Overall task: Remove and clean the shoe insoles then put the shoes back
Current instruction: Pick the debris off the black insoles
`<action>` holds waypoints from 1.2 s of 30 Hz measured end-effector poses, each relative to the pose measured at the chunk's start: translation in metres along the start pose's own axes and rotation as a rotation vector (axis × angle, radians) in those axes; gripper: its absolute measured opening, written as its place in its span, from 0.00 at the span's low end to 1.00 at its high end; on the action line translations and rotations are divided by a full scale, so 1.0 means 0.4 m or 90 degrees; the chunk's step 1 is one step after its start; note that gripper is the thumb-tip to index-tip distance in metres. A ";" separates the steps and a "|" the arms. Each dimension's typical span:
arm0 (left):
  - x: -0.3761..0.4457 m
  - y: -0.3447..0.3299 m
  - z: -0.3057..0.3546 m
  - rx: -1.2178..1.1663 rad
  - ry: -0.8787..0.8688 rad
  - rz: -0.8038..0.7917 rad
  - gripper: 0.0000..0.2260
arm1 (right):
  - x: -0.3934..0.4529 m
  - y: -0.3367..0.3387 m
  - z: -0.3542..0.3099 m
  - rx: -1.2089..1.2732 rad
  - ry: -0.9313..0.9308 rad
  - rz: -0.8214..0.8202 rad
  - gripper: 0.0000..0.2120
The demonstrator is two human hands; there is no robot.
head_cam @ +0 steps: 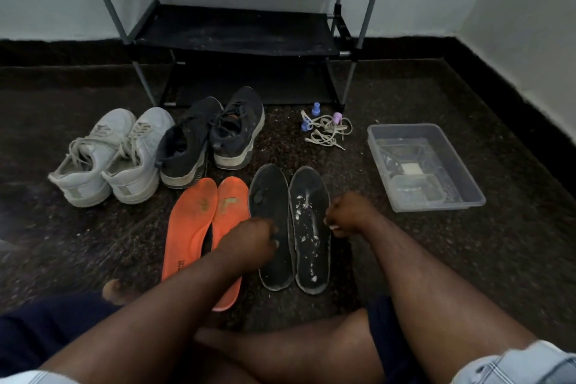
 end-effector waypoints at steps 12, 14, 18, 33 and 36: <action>0.065 -0.081 0.027 -0.825 0.208 -0.209 0.12 | 0.063 0.075 -0.088 0.044 0.185 0.163 0.09; 0.073 -0.097 0.022 -0.836 0.218 -0.230 0.13 | 0.067 0.059 -0.121 -0.033 0.245 0.170 0.12; 0.085 -0.116 0.013 -0.850 0.222 -0.261 0.16 | 0.093 0.031 -0.140 -0.129 0.308 0.186 0.14; 0.084 -0.121 0.021 -0.853 0.240 -0.272 0.18 | 0.103 -0.062 -0.180 -0.271 0.372 0.107 0.13; 0.084 -0.119 0.019 -0.855 0.239 -0.271 0.18 | 0.099 -0.051 -0.179 -0.261 0.355 0.131 0.12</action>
Point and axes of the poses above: each hand's wrist, its own x-axis towards the middle knuckle, its own y-axis out of the back of the hand, z = x × y, the point moved 10 cm from there along x, towards the middle knuckle, and after that the axes turned 13 degrees about x, right-handed, at the moved point
